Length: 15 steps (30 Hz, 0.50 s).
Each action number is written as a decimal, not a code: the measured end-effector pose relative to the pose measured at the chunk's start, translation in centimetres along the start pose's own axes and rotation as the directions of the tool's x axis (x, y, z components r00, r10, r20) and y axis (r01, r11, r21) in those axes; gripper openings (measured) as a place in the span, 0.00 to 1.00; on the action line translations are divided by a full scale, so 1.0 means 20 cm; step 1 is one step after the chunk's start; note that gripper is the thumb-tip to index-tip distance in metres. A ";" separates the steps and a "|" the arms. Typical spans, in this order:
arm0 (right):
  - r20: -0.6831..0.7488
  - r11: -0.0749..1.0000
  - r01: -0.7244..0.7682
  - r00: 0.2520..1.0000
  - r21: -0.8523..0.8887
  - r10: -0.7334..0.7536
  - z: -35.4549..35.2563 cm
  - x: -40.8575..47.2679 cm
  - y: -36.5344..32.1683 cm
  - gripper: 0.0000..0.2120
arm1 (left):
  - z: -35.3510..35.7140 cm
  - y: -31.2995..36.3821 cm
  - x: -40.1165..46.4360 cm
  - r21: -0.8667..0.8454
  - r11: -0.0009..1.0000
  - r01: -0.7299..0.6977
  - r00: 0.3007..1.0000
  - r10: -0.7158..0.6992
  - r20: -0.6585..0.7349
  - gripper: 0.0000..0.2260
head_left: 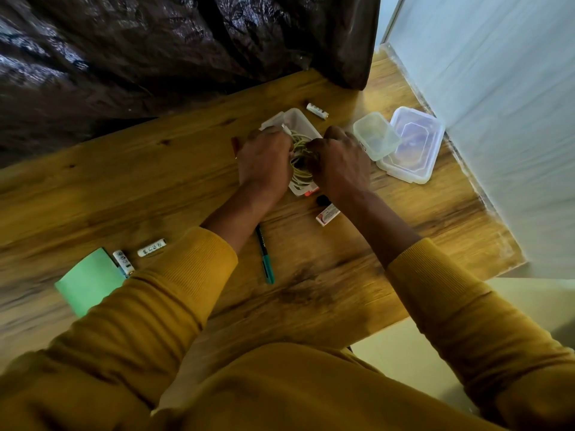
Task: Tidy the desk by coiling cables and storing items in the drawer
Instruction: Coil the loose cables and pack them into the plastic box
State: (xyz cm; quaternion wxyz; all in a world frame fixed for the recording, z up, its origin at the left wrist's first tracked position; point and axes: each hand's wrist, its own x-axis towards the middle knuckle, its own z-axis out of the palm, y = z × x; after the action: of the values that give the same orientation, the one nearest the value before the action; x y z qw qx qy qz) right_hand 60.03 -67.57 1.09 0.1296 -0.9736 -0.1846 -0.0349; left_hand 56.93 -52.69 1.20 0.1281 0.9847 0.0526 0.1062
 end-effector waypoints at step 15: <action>-0.061 0.984 0.030 0.998 0.177 -0.019 -0.02 -0.01 0.04 0.14 | -0.04 -0.03 -0.11 -0.240 0.970 0.029 0.999 -0.023 0.027 0.16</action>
State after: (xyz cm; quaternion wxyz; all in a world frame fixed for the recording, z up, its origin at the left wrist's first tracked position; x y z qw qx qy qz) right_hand 60.07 -68.39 1.23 0.2212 -0.9543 -0.1950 -0.0484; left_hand 54.63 -52.19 1.37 0.2483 0.9623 0.0509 0.0983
